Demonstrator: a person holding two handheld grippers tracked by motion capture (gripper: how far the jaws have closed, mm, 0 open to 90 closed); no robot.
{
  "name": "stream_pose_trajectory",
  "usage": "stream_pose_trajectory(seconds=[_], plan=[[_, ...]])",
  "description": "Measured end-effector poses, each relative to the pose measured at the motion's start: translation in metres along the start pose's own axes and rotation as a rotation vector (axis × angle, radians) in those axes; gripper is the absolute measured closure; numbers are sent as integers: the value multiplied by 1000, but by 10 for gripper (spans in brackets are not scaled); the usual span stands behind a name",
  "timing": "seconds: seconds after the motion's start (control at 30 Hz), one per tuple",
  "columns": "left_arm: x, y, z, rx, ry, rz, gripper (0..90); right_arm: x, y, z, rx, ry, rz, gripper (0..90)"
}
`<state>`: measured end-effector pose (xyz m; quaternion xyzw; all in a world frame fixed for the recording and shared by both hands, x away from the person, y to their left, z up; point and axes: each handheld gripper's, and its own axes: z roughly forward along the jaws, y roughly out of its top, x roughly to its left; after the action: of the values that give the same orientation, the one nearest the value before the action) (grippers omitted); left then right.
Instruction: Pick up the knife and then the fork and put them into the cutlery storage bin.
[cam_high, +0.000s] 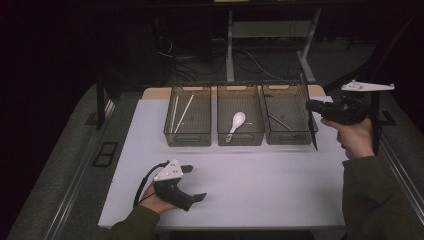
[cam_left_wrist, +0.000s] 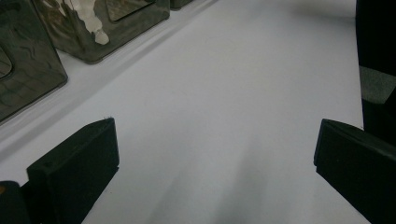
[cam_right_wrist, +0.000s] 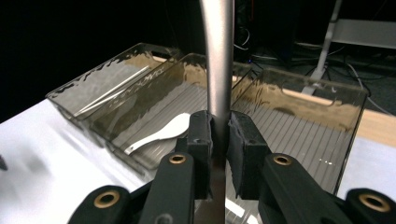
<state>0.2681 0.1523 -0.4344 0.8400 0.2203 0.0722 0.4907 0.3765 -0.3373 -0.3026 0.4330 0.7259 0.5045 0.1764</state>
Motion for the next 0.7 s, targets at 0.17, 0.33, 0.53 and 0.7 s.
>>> stream_pose_trajectory(seconds=[0.17, 0.33, 0.53, 0.7], plan=[[0, 0, 0, -1, 0, 3, 0, -3, 17, 9, -3, -27, -14, 794], [-1, 0, 0, -7, -2, -3, 0, -8, 32, 20, -10, -55, -10, 793], [-1, 0, -1, -6, -4, 6, 0, -17, 41, 42, -6, -95, -8, 794], [-1, 0, -1, -8, -7, 0, 0, -26, 37, 59, 28, -140, -9, 794]])
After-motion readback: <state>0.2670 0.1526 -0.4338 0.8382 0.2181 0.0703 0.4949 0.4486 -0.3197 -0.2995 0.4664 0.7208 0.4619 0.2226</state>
